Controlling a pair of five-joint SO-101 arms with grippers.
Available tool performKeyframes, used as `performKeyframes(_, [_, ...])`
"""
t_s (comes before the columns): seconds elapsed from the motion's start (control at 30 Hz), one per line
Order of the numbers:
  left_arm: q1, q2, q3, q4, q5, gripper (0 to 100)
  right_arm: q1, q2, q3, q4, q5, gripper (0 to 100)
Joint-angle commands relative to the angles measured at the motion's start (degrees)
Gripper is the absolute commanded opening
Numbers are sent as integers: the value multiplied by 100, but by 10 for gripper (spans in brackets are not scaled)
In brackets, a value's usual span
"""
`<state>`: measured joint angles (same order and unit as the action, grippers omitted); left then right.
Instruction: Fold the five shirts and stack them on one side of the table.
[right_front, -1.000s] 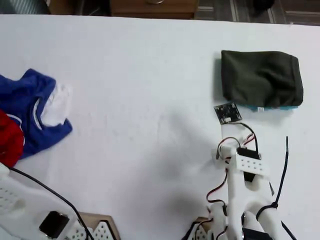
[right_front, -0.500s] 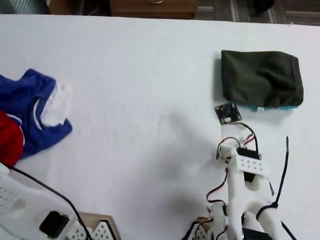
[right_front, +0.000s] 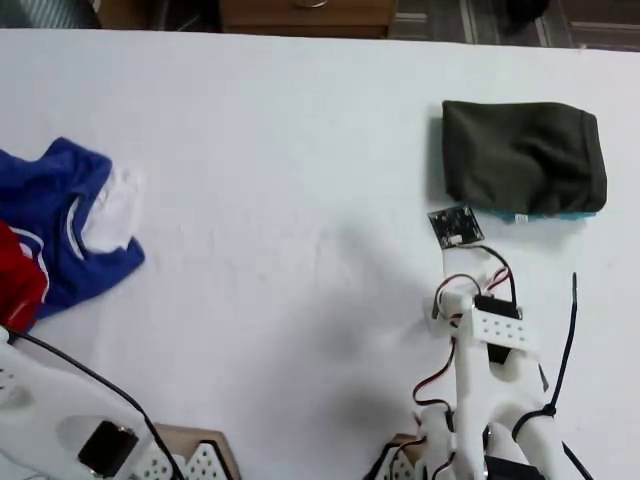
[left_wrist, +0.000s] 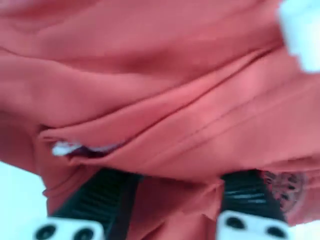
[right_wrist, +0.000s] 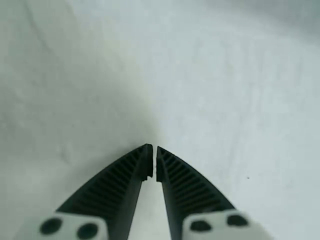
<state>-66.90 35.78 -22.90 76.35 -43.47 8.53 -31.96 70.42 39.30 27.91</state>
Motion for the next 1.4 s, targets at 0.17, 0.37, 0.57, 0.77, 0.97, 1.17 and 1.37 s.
performKeyframes(0.17, [510,-844,-180,1011,9,26,-31,-189,-26,-66,9,21])
performKeyframes(0.37, [1670,-1785,-180,2127,18,24,-31,-189,-26,-66,9,21])
performKeyframes(0.57, [3024,-2787,-127,2567,651,24,-13,-198,-26,-66,0,21])
performKeyframes(0.77, [4484,-4009,-127,2576,1116,24,-4,-207,-26,-66,0,21])
performKeyframes(0.97, [6470,-5169,-127,2558,1521,24,189,-207,-35,-57,-9,20])
performKeyframes(1.17, [8000,-5380,-110,2558,1582,24,303,-207,-53,-75,-360,20])
performKeyframes(1.37, [8123,-4914,418,2549,1582,103,312,-207,-53,-92,-387,20])
